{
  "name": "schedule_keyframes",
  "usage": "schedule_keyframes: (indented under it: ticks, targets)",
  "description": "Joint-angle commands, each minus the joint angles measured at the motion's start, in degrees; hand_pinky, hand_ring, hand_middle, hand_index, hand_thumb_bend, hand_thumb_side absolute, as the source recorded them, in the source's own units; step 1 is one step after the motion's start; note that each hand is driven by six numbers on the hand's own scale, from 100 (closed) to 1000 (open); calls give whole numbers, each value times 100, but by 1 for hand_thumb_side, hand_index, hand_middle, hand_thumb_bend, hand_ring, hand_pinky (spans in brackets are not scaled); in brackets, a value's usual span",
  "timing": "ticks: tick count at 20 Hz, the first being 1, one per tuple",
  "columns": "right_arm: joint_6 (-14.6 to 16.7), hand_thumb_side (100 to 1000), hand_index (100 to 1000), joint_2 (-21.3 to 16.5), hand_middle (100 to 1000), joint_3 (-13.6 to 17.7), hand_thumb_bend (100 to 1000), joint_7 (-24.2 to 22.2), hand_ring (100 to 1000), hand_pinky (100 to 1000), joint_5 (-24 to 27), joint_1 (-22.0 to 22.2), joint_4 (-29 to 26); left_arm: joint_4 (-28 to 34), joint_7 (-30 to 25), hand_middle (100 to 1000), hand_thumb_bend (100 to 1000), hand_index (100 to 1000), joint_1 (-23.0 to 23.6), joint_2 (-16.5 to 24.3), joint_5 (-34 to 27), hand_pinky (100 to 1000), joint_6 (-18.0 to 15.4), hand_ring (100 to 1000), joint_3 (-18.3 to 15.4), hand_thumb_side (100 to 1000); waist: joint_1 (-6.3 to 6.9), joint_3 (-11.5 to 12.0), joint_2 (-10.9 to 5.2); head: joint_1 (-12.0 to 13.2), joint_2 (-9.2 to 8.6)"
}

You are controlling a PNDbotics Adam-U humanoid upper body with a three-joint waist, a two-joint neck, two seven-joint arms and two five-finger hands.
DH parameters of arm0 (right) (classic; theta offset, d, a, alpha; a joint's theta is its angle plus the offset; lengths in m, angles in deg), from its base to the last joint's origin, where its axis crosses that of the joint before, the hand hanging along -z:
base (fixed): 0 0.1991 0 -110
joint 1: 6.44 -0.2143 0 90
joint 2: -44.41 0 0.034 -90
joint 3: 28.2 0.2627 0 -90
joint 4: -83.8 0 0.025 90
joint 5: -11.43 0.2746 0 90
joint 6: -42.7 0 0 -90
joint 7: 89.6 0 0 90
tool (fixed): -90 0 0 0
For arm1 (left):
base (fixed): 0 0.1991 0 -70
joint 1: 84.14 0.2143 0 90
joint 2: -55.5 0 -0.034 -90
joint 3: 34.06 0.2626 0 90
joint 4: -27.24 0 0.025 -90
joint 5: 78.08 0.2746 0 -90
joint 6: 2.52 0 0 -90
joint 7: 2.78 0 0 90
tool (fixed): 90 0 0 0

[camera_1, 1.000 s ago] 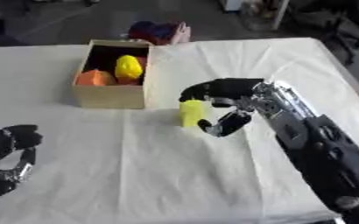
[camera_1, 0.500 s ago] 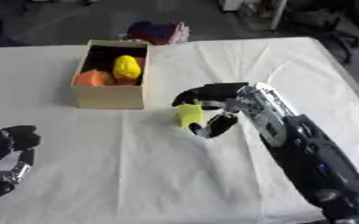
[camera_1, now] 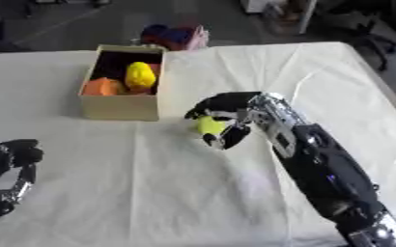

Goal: Pick up objects on the table and place them in the box.

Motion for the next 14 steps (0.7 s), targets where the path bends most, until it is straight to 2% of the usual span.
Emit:
schedule_keyframes:
  ticks: [1,4,9,14]
  targets:
    - [-64,100,907,-34,666,116,100,173,837,894,-205,-83,53,70,-14,697,100,858,-35,58,-20,824,-11,765,0,277,29,-1,-135,-18,-19]
    - [-195,100,845,6,564,159,100,456,797,868,-402,-155,78,70,-15,697,100,858,-39,53,-20,824,-11,765,3,278,30,11,-137,-28,-19]
    - [-450,100,566,90,321,256,100,977,643,793,-706,-259,129,67,-13,697,100,858,-39,50,-24,823,-8,765,2,279,38,8,-141,-33,-19]
    - [-655,100,431,127,199,318,100,1528,533,744,-900,-354,149,66,-15,697,100,858,-38,45,-26,823,-8,765,5,279,37,9,-145,-46,-19]
